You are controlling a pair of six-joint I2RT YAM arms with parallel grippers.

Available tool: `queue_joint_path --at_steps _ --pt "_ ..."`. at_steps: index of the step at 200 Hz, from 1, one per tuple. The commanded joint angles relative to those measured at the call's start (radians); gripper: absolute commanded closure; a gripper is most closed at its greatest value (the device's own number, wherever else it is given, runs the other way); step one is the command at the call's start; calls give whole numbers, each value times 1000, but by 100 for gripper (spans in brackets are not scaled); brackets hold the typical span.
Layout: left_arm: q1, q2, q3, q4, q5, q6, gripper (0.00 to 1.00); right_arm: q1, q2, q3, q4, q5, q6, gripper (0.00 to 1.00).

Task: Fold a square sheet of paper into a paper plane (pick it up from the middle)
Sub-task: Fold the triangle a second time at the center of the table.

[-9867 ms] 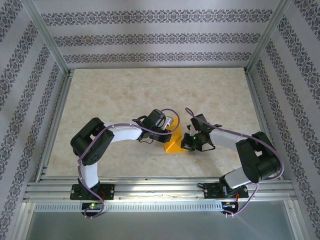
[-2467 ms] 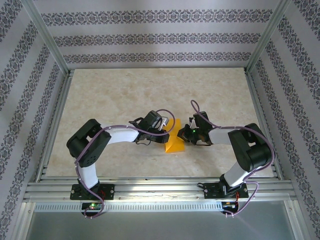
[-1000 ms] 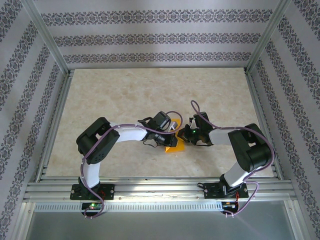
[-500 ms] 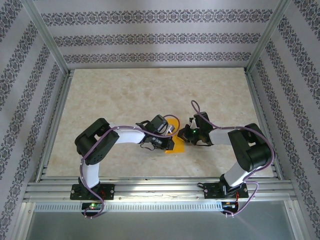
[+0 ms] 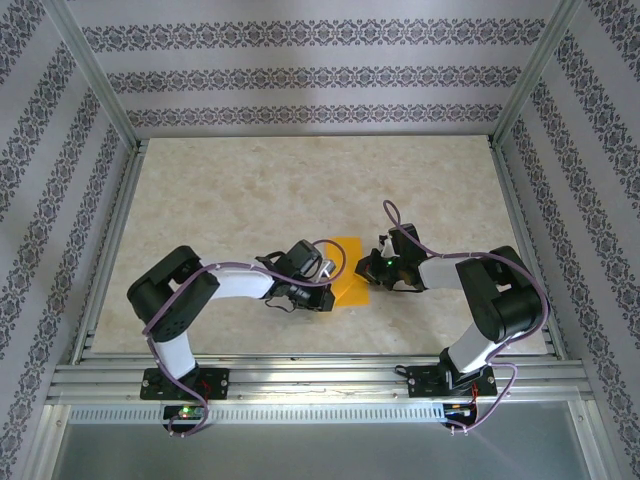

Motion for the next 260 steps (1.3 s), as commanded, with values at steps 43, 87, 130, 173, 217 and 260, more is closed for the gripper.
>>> queue_joint_path --at_steps 43,87,130,173,217,260 --pt "-8 -166 7 -44 -41 23 96 -13 35 -41 -114 83 -13 100" --pt "2 -26 160 -76 -49 51 97 -13 31 -40 -114 81 -13 100" --pt "5 97 236 -117 -90 81 98 -14 20 -40 -111 72 -15 100" --pt "4 126 179 -125 -120 94 100 -14 5 -25 -98 26 -32 98" --pt "4 132 106 -97 -135 89 100 -8 -95 3 -133 -36 -63 91" --pt "4 122 95 -84 -147 90 100 61 -101 24 -128 -77 -67 95"
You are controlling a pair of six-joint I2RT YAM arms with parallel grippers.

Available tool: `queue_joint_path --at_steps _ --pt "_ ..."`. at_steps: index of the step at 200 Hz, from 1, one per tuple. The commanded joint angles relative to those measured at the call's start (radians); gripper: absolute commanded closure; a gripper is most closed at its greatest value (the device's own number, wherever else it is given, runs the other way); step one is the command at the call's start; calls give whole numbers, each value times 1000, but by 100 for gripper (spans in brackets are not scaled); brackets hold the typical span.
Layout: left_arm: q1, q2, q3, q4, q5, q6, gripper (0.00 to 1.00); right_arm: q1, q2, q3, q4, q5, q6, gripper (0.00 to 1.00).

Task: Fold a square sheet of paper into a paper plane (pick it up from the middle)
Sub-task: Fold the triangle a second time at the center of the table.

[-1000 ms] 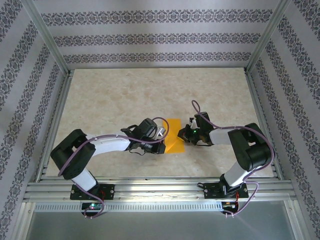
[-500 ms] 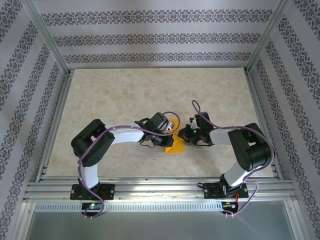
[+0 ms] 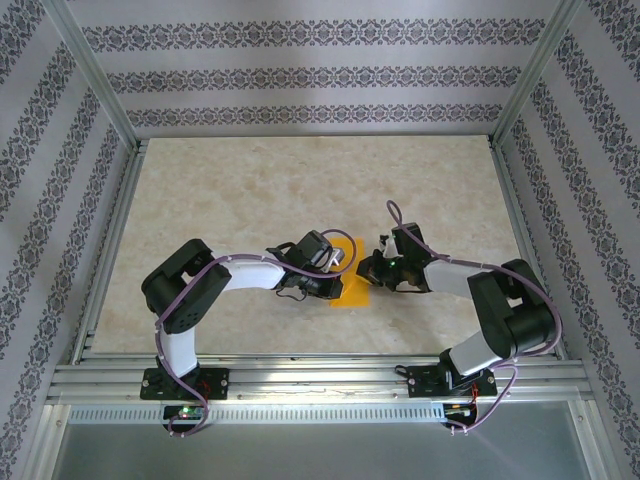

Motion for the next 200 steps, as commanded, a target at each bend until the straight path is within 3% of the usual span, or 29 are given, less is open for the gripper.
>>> queue_joint_path --at_steps 1,40,143,175,200 --pt "2 19 -46 -84 -58 24 100 45 12 25 -21 -40 -23 95" --pt "2 20 -37 -80 -52 22 100 81 104 31 -20 1 -26 98" --pt "3 7 -61 -77 -55 20 100 -125 117 39 -15 63 -44 98" --pt "3 2 -59 -79 -60 22 100 -129 43 26 70 -5 -2 97" --pt "2 2 -60 -79 -62 24 100 -99 -30 39 26 -14 -26 96"
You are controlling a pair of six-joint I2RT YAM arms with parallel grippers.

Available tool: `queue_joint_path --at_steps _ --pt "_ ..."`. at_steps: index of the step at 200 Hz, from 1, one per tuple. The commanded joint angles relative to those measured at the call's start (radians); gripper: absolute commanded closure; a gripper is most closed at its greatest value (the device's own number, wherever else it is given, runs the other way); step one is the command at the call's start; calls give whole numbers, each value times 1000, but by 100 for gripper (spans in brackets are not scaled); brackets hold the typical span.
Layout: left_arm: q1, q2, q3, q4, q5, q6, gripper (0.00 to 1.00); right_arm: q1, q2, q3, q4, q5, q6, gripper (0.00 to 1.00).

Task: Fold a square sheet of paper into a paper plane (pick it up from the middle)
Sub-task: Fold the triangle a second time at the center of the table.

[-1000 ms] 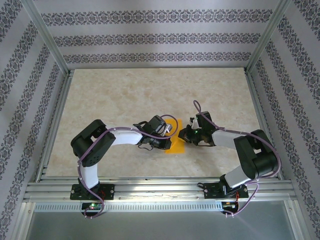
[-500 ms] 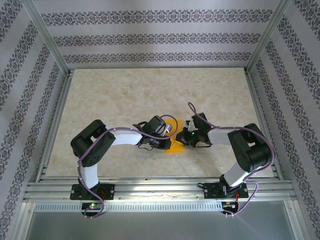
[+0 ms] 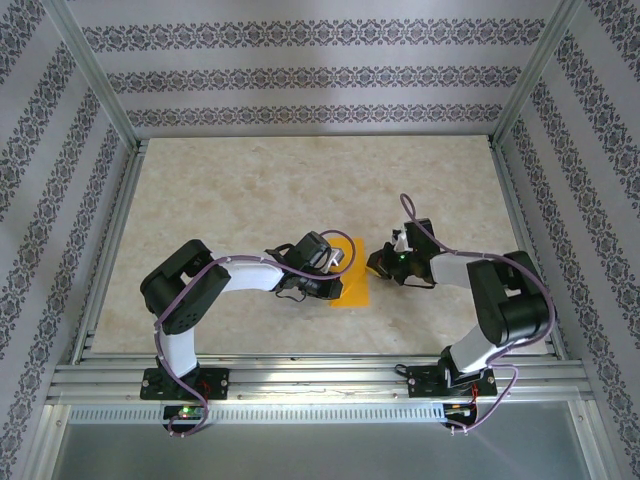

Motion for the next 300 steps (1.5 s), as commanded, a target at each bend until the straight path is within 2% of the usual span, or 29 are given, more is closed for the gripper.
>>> queue_joint_path --at_steps 1,43,87,137,152,180,214,300 --pt "2 10 -41 -109 -58 24 100 25 -79 14 7 -5 -19 96" --pt "3 8 -36 -106 -63 20 100 95 -17 12 12 -2 -8 97" --pt "2 3 -25 -110 -57 15 100 74 65 4 -16 52 -29 100" --pt "6 -61 109 -133 5 -52 99 56 84 -33 -12 69 -24 100" --pt "5 -58 123 -91 22 -108 98 57 83 -34 -11 68 -26 100" --pt "3 6 146 -33 79 -153 99 56 84 -32 -9 67 -22 100" --pt "3 68 192 -80 76 -152 99 56 77 -37 -7 67 -18 100" --pt "3 153 212 -53 97 -171 95 56 78 -51 -11 68 -15 100"
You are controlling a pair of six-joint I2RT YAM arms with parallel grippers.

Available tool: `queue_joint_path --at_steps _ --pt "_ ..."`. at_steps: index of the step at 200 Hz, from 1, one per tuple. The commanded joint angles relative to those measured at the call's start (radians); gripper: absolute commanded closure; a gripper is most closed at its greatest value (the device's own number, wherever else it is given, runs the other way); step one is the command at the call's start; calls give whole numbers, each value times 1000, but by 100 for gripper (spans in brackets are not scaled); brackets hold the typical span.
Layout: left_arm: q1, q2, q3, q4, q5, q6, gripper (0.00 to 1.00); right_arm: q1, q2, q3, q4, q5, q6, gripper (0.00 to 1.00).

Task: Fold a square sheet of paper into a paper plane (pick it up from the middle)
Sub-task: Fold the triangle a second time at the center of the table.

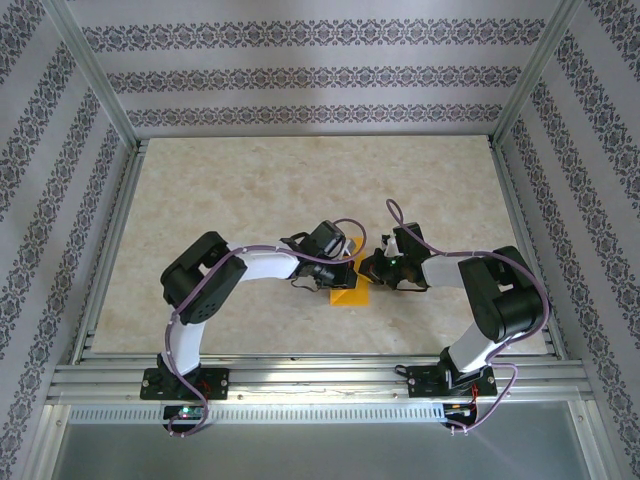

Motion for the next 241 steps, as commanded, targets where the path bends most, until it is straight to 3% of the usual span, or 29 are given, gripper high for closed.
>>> queue_joint_path --at_steps 1,160,207,241 --pt "3 20 12 -1 12 -18 95 -13 19 -37 -55 57 -13 100" --pt "22 -212 -369 67 14 -103 95 -25 49 -36 -80 62 -35 100" --pt "22 -300 -339 78 9 -53 99 -25 40 -30 -76 49 -29 100" --pt "22 -272 -276 90 11 -14 99 -25 34 -29 -70 41 -27 100"
